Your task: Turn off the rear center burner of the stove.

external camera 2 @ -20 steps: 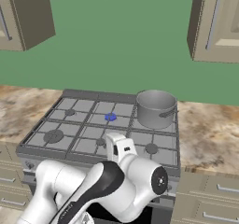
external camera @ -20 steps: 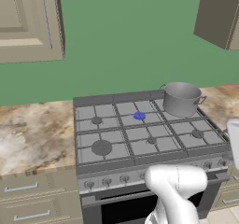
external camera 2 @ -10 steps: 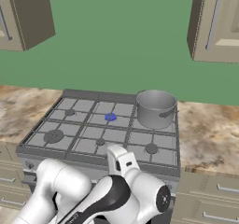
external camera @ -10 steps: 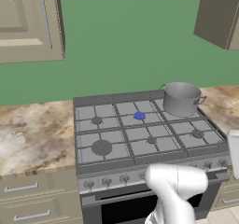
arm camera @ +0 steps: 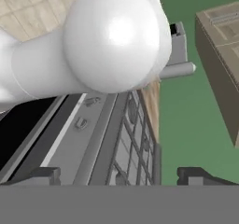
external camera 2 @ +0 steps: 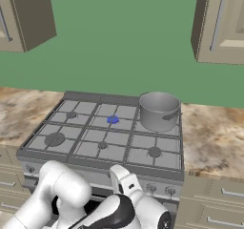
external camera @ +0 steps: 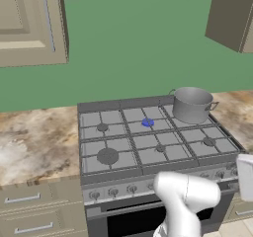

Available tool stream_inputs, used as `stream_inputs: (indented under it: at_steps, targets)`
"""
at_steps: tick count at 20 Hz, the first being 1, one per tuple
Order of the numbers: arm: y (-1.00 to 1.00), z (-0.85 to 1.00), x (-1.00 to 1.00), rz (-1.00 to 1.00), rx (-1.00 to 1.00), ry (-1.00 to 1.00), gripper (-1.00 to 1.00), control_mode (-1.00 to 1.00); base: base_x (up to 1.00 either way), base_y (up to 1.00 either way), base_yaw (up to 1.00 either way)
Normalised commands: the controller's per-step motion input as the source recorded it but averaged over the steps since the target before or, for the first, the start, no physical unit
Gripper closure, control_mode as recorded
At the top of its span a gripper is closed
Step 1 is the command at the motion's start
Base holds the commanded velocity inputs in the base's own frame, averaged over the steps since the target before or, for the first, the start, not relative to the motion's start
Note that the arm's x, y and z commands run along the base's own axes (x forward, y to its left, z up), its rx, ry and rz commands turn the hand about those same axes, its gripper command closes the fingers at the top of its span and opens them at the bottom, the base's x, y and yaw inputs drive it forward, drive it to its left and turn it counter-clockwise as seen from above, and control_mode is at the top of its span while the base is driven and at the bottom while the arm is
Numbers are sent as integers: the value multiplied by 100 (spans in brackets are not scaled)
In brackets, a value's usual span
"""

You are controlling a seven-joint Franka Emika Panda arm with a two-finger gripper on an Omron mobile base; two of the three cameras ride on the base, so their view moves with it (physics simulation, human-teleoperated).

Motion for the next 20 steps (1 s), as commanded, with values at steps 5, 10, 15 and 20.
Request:
stream_inputs:
  at_steps: [5,10,15,20]
  targets:
    - [0,-52,0,0,0,-7,-100,-100,0,0,0]
    - [0,-30,0,0,0,-11,-100,-100,0,0,0]
    - [0,-41,0,-6,0,-14,-100,-100,0,0,0]
    - [0,-19,3,-5,0,-15,-100,-100,0,0,0]
